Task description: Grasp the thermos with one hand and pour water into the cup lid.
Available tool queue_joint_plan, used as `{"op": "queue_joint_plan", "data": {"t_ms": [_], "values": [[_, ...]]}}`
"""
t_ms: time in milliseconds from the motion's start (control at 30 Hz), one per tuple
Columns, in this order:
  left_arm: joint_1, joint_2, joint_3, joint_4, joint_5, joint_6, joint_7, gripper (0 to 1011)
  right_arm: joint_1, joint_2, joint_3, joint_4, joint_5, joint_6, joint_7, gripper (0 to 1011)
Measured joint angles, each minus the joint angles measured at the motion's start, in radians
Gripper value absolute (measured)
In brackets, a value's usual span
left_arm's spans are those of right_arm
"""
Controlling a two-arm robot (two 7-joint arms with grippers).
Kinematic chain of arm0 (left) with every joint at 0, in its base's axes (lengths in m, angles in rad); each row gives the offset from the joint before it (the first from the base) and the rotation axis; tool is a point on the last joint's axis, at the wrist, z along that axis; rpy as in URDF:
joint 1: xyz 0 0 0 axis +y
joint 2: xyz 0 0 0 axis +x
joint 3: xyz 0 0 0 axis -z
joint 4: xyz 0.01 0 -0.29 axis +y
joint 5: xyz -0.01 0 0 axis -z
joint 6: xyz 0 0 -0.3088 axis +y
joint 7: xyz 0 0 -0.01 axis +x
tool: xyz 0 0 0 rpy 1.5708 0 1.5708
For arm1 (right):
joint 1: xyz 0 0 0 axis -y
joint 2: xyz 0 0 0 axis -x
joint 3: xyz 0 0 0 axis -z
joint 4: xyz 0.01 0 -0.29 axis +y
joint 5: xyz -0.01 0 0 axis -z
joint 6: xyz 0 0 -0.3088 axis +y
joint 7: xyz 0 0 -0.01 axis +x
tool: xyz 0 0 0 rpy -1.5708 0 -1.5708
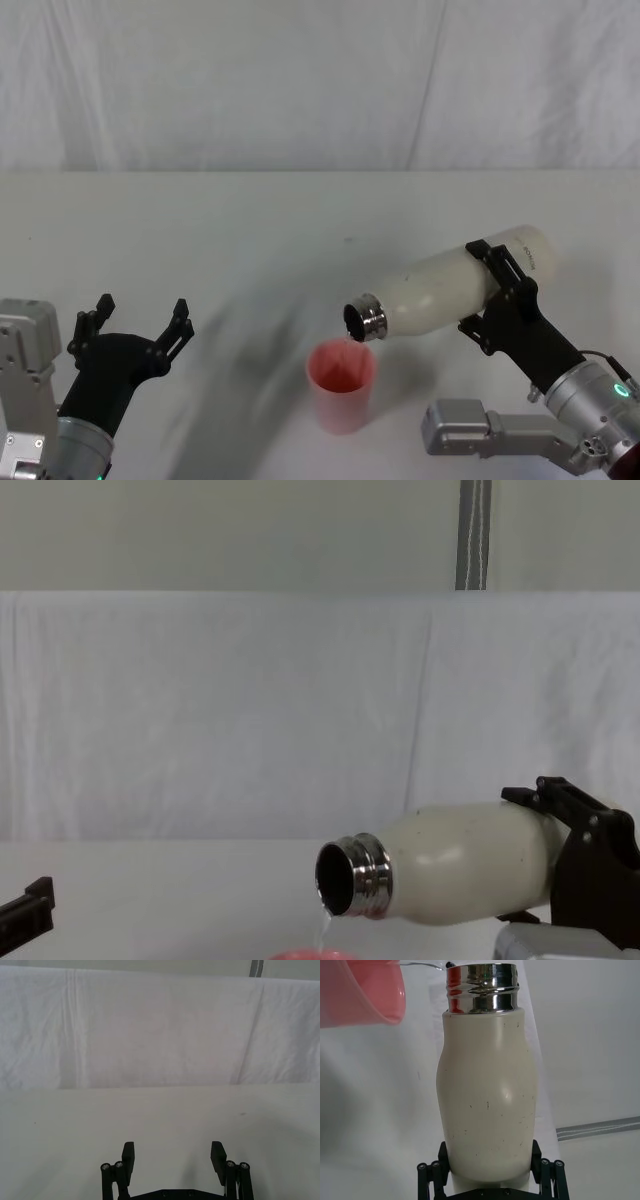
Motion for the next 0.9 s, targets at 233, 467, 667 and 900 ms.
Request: {"op": "queue_joint_plan", "data": {"t_ms": [233,467,667,900], "values": [[0.0,0.0,0.0,0.0,0.0,0.0,0.0,1001,-0.001,0.002,0.0,0.0,-0.002,0.001,0.0,950],[0.0,0.0,0.0,0.0,0.0,0.0,0.0,1001,0.0,0.002,0.0,-0.001,-0.004,0.002,0.0,950],[0.0,0.0,0.0,0.0,0.0,0.0,0.0,1001,0.0,0.002,-0.001,0.001,-0.004,0.002,0.0,950],[0.0,0.0,0.0,0.0,0.0,0.0,0.0,1001,0.003,0.001,-0.002,0.004,-0.004,0.002,0.0,950]]}}
